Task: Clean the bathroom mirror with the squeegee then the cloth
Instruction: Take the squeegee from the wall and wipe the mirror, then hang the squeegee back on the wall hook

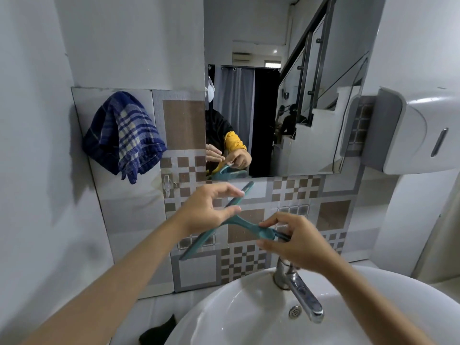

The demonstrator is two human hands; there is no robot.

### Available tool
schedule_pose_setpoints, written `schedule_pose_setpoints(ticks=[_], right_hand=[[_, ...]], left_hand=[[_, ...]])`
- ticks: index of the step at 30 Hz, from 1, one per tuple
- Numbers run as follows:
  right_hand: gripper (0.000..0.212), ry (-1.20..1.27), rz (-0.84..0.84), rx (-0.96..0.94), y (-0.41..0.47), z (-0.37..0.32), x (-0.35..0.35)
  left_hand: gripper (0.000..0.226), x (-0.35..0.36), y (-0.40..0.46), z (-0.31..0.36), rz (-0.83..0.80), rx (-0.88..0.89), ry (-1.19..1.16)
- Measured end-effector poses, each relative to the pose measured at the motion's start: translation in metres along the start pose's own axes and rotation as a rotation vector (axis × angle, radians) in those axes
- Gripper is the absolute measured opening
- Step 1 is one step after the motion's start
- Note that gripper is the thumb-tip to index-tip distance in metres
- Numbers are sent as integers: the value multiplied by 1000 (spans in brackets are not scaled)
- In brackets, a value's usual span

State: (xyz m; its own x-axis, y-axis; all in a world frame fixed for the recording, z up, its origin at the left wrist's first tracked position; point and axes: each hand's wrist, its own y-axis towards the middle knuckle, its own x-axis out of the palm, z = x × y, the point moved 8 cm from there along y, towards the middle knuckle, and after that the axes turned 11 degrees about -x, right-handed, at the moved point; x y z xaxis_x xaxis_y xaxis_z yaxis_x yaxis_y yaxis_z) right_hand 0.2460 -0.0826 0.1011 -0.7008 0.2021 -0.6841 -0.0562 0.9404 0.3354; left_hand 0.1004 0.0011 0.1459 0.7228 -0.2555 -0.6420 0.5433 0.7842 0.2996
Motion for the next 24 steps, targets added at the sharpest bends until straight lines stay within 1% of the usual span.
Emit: schedule_pose_setpoints(ticks=[3,5,8,9,11,13,15,16,18,21,24], right_hand=[[29,-30,-142,-68,6,-21,-10],[34,-19,-189,-83,12,-29,-18],[36,44,-229,-73,23,-32,-29],[36,64,-220,-71,28,-33,-35],[38,127,-140,-67,37,-32,-50],[47,267,-22,-70,46,-30,-62],[57,412,73,-93,56,-29,-63],[59,442,110,-112,61,-29,-60],[55,452,148,-155,74,-31,-45],[45,471,163,-209,95,-41,-16],[46,441,172,-244,120,-53,15]], left_hand=[[22,20,-8,7,-189,-23,12],[20,23,-9,6,-240,-46,3],[25,18,-10,4,-212,-56,-12],[27,15,-11,4,-201,-52,-12],[27,10,-13,-1,-179,-58,-25],[27,2,-16,-9,-128,-76,-69],[31,-8,-20,-19,-31,-73,-94],[32,-14,-22,-24,18,-70,-97],[37,-22,-25,-33,96,-69,-109],[44,-32,-28,-47,196,-75,-125],[46,-40,-35,-62,305,-70,-109]])
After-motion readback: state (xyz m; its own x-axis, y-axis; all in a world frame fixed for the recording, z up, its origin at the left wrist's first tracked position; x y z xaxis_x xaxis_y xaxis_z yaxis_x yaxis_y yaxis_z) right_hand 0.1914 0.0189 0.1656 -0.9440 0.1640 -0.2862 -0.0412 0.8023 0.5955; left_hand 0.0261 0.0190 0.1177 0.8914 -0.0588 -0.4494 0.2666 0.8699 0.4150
